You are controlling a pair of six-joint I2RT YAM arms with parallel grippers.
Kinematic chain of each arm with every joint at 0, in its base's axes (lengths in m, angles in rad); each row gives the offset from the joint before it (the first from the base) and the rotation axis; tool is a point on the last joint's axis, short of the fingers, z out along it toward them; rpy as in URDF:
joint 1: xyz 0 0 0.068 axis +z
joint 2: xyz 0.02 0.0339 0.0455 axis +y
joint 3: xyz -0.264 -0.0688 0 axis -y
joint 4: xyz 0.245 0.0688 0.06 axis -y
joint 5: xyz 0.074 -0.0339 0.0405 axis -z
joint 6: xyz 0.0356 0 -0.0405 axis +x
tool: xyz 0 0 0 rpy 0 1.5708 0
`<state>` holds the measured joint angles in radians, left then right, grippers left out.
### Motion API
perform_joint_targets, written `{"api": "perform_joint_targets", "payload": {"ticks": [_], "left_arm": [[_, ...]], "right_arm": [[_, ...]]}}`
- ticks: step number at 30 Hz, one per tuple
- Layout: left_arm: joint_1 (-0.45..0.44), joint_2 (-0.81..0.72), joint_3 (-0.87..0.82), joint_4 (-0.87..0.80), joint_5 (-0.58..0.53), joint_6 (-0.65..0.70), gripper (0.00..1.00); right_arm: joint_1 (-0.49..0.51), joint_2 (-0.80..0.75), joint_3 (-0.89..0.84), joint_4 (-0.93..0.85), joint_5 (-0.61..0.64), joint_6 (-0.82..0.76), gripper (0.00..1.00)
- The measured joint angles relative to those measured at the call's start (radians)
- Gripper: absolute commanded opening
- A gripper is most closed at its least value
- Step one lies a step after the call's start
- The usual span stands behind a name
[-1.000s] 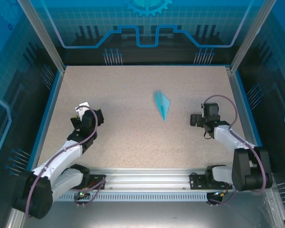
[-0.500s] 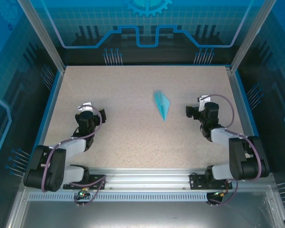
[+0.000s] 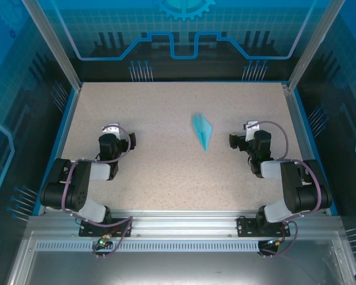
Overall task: Fold a paper plane with a square sheet of paper (fold left side to right side)
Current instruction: Reset both arms
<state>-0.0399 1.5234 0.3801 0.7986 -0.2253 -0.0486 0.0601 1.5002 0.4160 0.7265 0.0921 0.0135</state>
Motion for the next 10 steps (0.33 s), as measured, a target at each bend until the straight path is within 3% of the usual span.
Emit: {"api": "perform_joint_targets", "payload": {"ticks": [10], "left_arm": [[0.001, 0.0, 0.0, 0.0, 0.008, 0.0, 0.99]], "right_arm": [[0.0, 0.0, 0.0, 0.0, -0.018, -0.012, 1.0]]}}
